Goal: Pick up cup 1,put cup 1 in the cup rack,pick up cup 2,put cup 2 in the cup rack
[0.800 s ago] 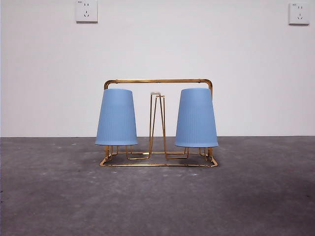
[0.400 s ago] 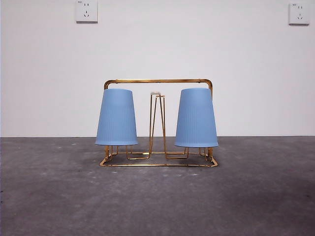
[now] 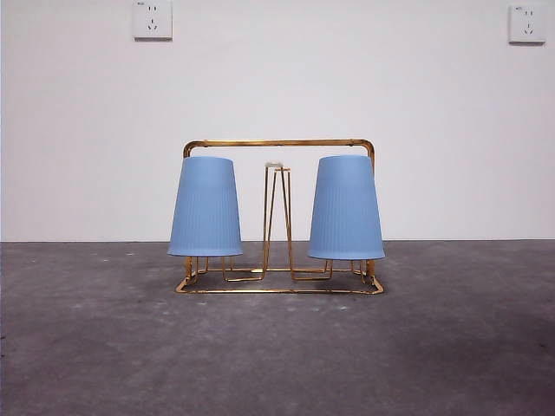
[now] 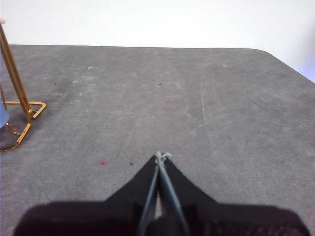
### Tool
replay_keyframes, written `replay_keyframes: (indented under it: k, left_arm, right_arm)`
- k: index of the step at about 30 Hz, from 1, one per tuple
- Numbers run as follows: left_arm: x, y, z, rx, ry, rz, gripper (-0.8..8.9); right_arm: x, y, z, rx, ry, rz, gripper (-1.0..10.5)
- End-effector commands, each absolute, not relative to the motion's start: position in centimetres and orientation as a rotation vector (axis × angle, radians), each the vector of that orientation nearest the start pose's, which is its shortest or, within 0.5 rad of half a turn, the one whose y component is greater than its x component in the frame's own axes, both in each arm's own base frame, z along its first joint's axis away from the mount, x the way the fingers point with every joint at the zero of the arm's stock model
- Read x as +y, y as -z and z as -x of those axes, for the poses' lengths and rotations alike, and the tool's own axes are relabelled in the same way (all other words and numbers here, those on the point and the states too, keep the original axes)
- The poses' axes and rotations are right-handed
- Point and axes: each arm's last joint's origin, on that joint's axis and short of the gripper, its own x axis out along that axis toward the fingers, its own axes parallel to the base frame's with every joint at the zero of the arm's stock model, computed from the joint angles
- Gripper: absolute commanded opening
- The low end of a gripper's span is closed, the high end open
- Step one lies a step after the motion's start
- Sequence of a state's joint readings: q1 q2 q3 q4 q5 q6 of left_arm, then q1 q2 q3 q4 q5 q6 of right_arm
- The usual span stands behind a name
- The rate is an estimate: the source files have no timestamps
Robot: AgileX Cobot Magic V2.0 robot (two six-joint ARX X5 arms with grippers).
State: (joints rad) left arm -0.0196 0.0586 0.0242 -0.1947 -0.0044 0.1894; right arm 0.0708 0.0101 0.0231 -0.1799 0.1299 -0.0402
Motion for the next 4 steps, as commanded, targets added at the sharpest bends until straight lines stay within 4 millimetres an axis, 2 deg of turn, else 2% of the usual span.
replay_keyframes:
  k: [1, 4]
  left_arm:
    - [-0.15, -14.64, -9.79, 0.229, 0.037, -0.183, -0.03]
    - [-0.15, -14.64, -9.79, 0.229, 0.037, -0.183, -0.03]
  right_arm:
    - [0.3, -15.05, -9.57, 0.174, 0.057, 0.046, 0.0]
    - [0.3, -15.05, -9.57, 0.174, 0.057, 0.046, 0.0]
